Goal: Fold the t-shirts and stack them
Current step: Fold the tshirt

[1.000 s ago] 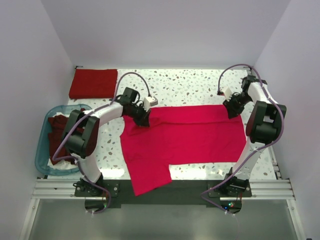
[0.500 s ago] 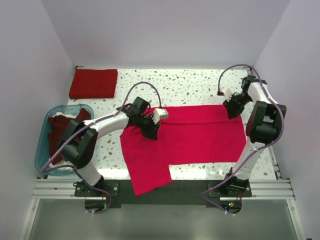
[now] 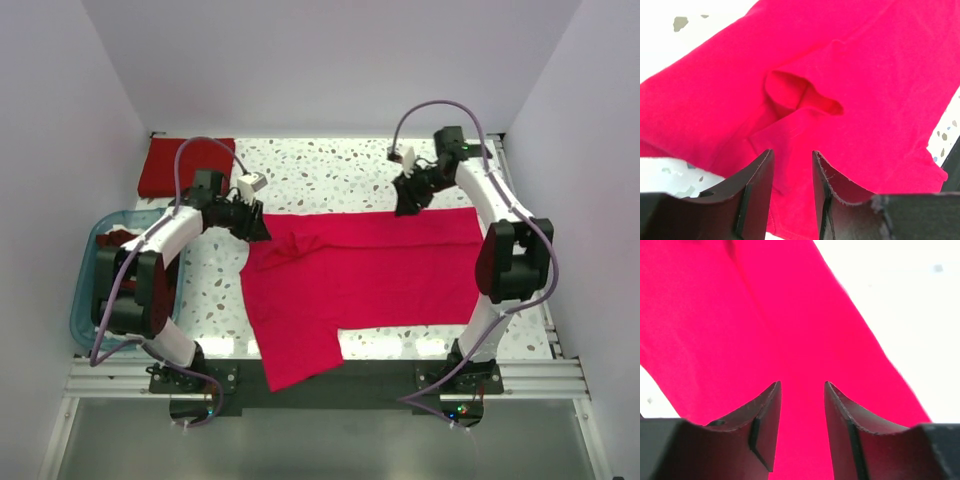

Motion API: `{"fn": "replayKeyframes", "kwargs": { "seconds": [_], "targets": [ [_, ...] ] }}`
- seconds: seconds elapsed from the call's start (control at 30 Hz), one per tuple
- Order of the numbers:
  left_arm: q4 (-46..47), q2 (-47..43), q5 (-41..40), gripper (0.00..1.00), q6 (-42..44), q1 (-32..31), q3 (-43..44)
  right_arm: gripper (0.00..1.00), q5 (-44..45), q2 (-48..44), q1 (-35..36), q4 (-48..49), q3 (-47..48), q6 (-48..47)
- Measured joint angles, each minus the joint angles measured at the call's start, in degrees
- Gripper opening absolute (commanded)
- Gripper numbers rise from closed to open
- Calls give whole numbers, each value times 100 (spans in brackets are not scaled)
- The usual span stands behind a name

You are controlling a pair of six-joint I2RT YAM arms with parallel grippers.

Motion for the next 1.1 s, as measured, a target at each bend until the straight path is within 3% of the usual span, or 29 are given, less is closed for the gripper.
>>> {"fn": "replayKeyframes", "kwargs": {
  "seconds": [0.27, 0.43, 0.7, 1.1],
  "targets": [
    [109, 632, 11, 41, -144, 197, -44, 44, -516, 745, 1589, 1781, 278, 1976],
    [160, 1023, 74, 41, -330, 197, -31, 44, -501, 1484, 2214, 2441, 619, 2562],
    [323, 1290, 153, 41, -505, 197, -24, 50, -501, 1733, 2839, 2643, 909, 2568],
    [435, 1493, 225, 39, -601, 197, 105, 49, -326, 1969, 3200, 2374, 1108, 1644]
  ]
}}
